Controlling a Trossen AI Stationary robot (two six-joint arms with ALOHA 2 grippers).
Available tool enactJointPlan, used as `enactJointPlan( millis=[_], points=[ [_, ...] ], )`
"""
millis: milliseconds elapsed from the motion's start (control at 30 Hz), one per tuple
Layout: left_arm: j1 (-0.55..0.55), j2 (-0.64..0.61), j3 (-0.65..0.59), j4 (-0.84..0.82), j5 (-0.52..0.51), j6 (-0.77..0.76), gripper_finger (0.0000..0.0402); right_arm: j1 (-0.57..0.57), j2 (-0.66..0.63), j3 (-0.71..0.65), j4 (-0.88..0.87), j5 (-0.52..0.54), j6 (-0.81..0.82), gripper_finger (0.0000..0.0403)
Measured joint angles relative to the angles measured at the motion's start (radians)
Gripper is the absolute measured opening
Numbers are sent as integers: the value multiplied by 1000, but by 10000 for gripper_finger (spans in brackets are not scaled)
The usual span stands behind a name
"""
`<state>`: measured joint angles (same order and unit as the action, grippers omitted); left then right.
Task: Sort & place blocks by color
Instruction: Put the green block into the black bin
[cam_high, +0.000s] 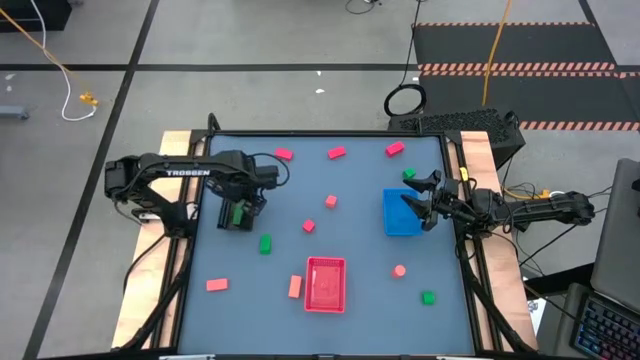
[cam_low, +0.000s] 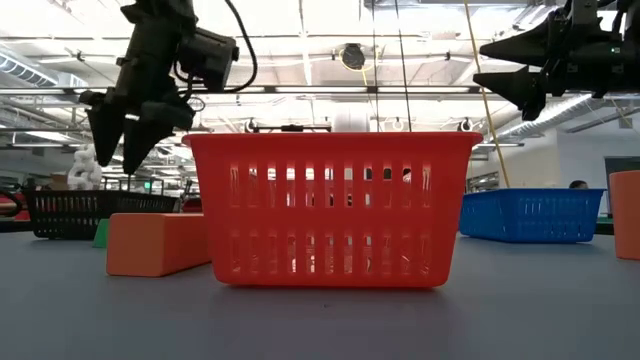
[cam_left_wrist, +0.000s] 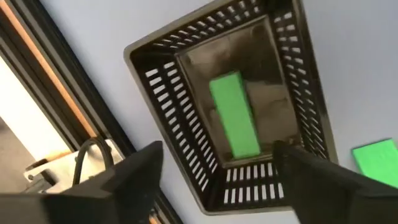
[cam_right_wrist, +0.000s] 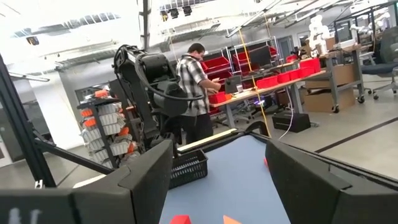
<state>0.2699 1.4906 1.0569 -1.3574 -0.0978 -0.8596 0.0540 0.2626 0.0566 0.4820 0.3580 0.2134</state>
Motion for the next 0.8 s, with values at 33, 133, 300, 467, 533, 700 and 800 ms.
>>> enactJointPlan(
  millis=[33,133,300,467,533,700,800],
  points=[
    [0,0,3,0,0,0,319,0,0,0,0,1,-7,254],
    [-4,0,39,1,10,1,337,0,0,0,0,3,-20,254],
    [-73,-1,121,56,65,7,332,0,0,0,0,4,-23,254],
    [-239,4,145,185,98,-135,308,0,0,0,0,4,-18,254],
    [-311,20,140,210,97,-213,297,0,0,0,0,1,-12,254],
    [-440,74,139,211,93,-398,272,0,0,0,11,-22,4,254],
    [-476,101,139,245,95,-462,263,0,0,0,39,-21,-40,254]
  ],
)
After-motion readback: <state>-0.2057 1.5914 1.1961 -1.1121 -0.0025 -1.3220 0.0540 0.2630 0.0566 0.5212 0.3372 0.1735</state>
